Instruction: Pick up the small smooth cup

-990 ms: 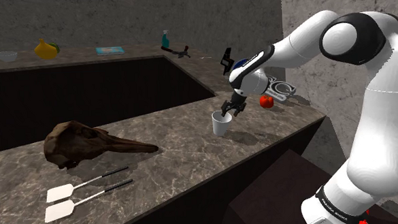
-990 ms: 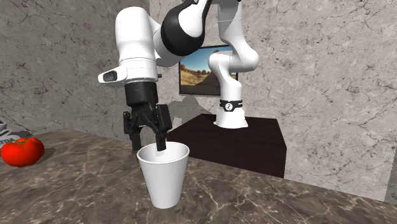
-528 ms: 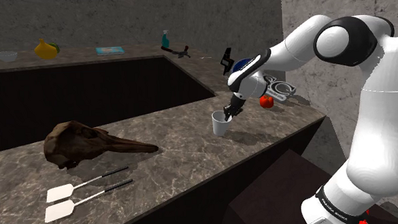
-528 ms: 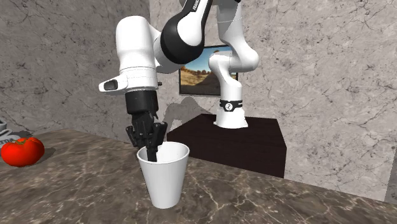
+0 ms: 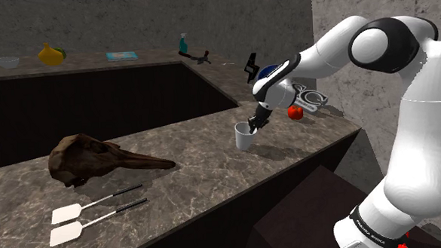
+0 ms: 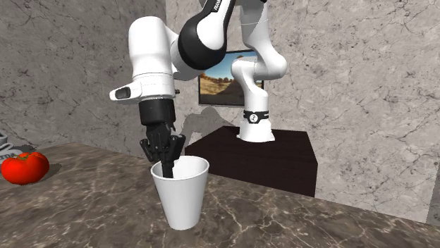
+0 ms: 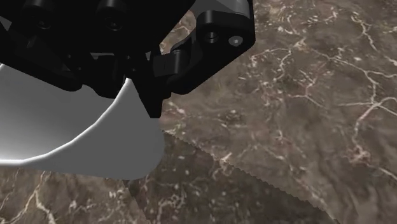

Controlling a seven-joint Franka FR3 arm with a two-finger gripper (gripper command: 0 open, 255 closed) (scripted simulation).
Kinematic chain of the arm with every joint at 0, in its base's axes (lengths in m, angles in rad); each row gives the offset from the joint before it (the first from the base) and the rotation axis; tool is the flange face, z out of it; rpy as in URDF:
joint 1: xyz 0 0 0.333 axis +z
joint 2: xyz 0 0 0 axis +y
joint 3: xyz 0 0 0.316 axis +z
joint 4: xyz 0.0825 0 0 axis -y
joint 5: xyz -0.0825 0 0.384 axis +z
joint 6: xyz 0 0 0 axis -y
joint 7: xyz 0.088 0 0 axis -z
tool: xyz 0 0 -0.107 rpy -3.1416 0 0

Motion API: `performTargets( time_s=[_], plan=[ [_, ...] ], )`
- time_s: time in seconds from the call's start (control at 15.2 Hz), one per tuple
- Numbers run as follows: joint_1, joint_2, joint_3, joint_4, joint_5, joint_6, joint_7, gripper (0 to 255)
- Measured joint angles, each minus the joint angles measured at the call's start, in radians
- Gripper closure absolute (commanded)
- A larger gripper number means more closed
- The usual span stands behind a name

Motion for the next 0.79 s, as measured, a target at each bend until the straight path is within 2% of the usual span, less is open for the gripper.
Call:
performTargets(
  time_s=[0.79],
  plan=[
    [0.026,-0.12,-0.043,-0.002,-0.085,-0.108,0.082,255]
  ],
)
